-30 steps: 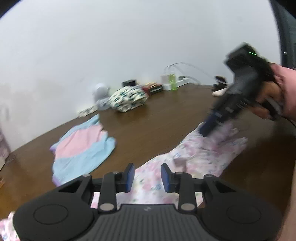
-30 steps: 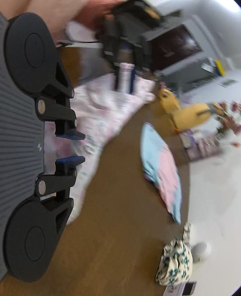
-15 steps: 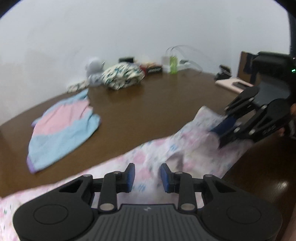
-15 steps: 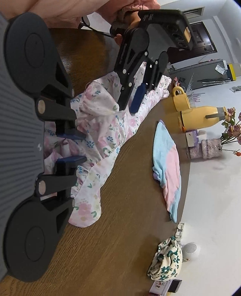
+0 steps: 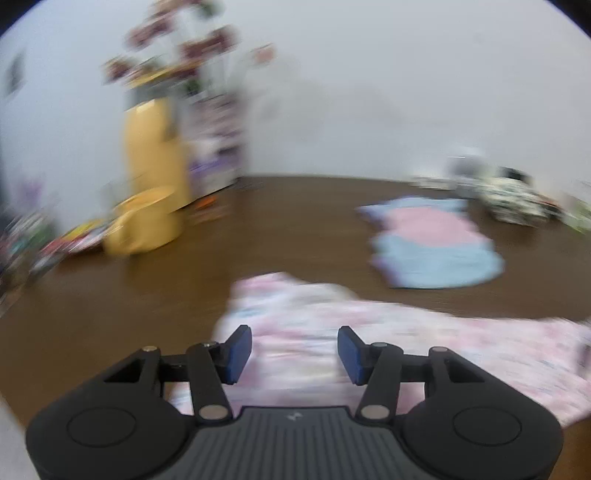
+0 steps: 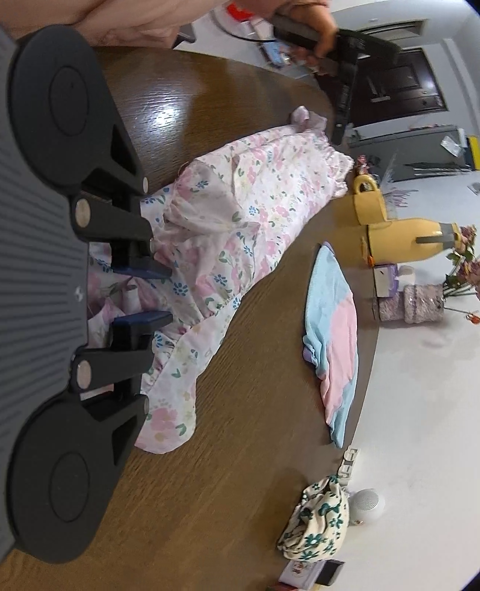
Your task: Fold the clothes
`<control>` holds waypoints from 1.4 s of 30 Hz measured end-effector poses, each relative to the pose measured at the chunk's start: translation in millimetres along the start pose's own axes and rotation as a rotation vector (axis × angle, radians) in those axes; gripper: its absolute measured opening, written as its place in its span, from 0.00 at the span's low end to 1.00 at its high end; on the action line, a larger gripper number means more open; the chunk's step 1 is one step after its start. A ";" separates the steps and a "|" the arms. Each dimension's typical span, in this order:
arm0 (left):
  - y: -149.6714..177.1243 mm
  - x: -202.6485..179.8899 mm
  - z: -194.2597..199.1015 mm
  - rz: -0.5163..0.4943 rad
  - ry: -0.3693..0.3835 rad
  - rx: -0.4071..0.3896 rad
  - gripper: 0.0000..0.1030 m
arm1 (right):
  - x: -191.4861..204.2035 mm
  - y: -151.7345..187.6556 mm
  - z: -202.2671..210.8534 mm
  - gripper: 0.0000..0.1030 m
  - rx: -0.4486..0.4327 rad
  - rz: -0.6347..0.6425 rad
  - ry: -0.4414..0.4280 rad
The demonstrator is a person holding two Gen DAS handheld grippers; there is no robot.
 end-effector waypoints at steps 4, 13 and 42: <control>8.2 24.9 -7.9 0.077 -0.025 0.068 0.49 | 1.4 -0.3 -0.5 0.19 0.007 0.007 0.012; 27.2 41.2 22.8 0.167 -0.007 0.087 0.49 | 2.2 -1.2 -0.9 0.19 0.017 0.007 0.024; 20.0 29.3 9.0 0.286 -0.065 0.043 0.00 | 7.7 2.1 1.2 0.19 -0.015 0.070 0.053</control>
Point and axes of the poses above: each gripper's, at about its wrist camera, not at the fingertips, and z roughly against the way its jaws point, x to its left, y to its underside, the point moved 8 cm from there along -z, roughly the way its jaws point, and after that the axes turned 9 degrees about -x, right-handed, at the moved point
